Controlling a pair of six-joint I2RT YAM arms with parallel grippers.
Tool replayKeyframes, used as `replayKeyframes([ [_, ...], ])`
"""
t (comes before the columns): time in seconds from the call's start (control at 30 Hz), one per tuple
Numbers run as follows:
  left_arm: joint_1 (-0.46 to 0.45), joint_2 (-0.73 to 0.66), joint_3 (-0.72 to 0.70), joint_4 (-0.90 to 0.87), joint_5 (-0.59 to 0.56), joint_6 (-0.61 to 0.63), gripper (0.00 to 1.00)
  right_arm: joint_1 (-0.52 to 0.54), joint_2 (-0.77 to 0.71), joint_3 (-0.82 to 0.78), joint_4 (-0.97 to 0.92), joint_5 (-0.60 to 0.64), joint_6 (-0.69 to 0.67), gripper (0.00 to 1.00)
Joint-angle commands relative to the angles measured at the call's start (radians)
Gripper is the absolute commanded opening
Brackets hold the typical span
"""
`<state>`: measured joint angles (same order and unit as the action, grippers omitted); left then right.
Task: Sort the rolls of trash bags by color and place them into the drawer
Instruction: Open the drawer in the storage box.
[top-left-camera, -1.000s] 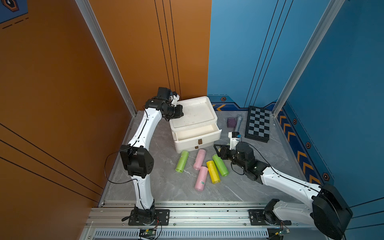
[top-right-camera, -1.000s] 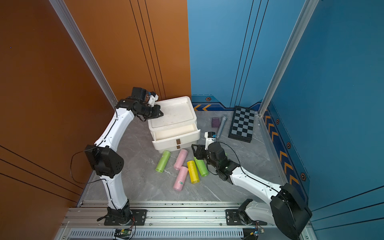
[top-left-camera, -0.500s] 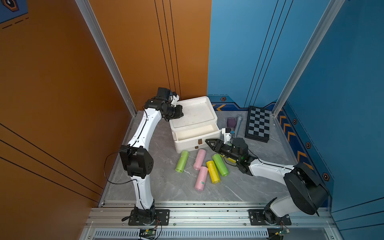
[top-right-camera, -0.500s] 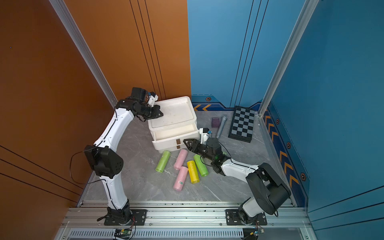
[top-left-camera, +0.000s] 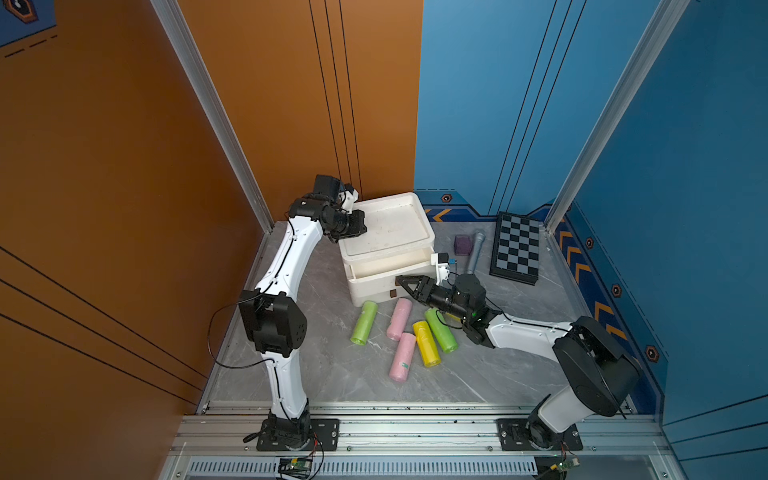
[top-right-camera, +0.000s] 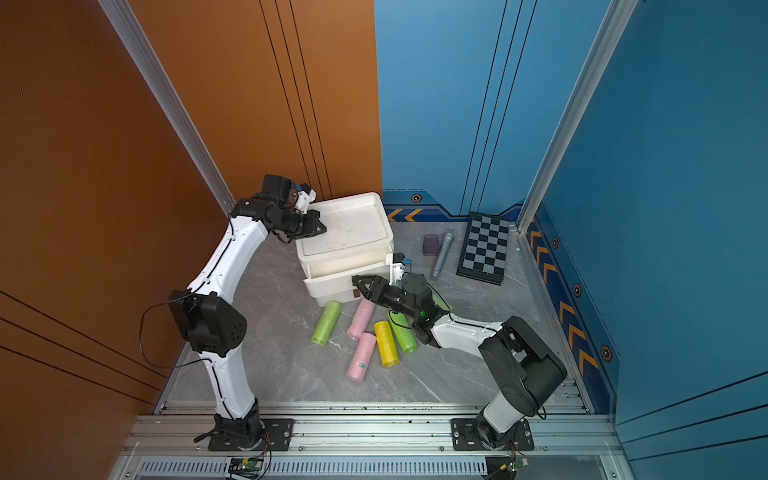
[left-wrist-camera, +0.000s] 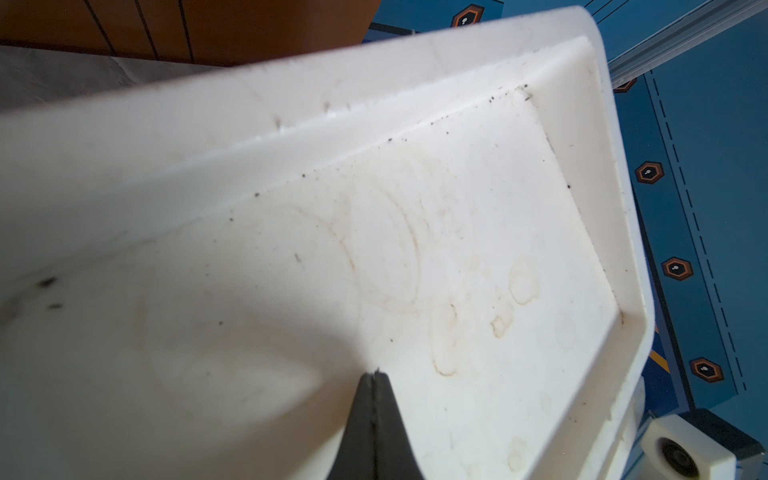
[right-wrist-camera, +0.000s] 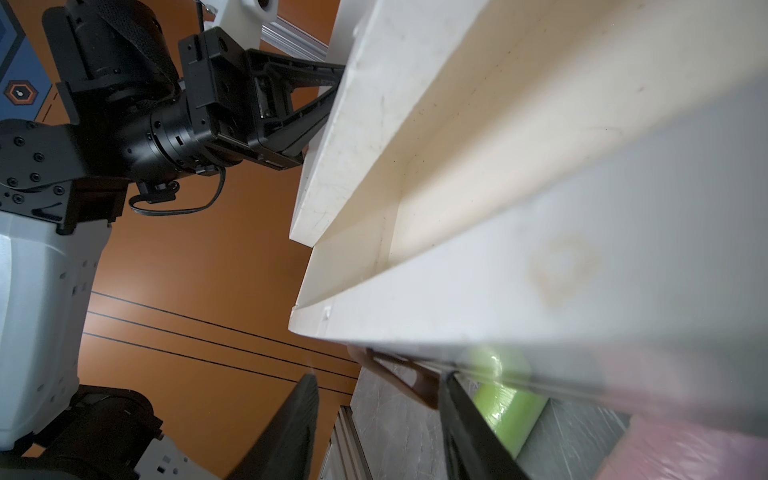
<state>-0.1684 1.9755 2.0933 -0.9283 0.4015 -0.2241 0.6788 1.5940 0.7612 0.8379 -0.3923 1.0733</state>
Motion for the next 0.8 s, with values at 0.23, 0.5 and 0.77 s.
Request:
replayKeyframes([
  [0.23,0.011,0.056,-0.073,-0.195,-0.038,0.017,0.00,0.016,-0.009,0.028,-0.100,0.070,-0.078,0.49],
  [0.5,0.010,0.057,-0.073,-0.194,-0.038,0.015,0.00,0.048,-0.013,0.030,-0.141,0.091,-0.108,0.49],
  [0.77,0.011,0.059,-0.073,-0.194,-0.039,0.017,0.00,0.049,-0.003,0.047,-0.097,0.105,-0.101,0.48],
])
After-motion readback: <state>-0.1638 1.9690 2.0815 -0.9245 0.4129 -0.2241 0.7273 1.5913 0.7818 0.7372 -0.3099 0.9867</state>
